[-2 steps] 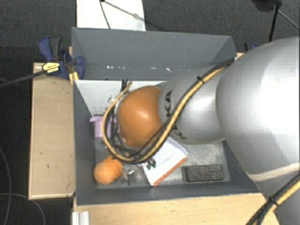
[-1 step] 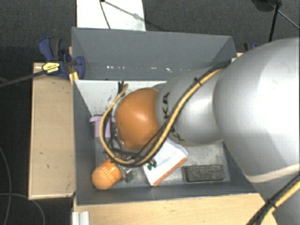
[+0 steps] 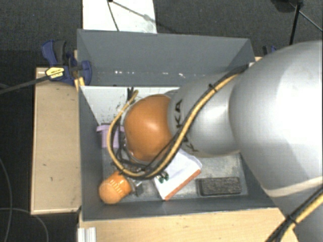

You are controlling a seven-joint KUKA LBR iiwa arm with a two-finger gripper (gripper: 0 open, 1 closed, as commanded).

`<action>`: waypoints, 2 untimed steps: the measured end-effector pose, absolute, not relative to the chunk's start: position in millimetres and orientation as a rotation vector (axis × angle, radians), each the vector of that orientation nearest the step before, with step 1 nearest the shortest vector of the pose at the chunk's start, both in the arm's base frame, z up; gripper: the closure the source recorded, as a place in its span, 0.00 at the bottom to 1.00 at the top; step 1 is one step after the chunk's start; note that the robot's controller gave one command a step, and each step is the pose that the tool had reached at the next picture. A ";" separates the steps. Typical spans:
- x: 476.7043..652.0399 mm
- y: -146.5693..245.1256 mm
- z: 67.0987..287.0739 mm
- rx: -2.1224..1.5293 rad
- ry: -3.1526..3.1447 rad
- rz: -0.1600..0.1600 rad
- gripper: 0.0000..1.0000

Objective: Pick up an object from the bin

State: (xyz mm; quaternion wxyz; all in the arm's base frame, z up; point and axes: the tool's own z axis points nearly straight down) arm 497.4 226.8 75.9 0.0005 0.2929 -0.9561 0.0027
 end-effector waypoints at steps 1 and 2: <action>493.8 237.0 92.5 0.935 -2.995 0.010 1.00; 494.6 231.0 101.8 0.930 -3.001 -0.001 1.00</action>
Offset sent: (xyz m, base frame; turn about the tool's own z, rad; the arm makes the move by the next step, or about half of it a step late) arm -0.0015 -0.0065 0.0304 -0.0098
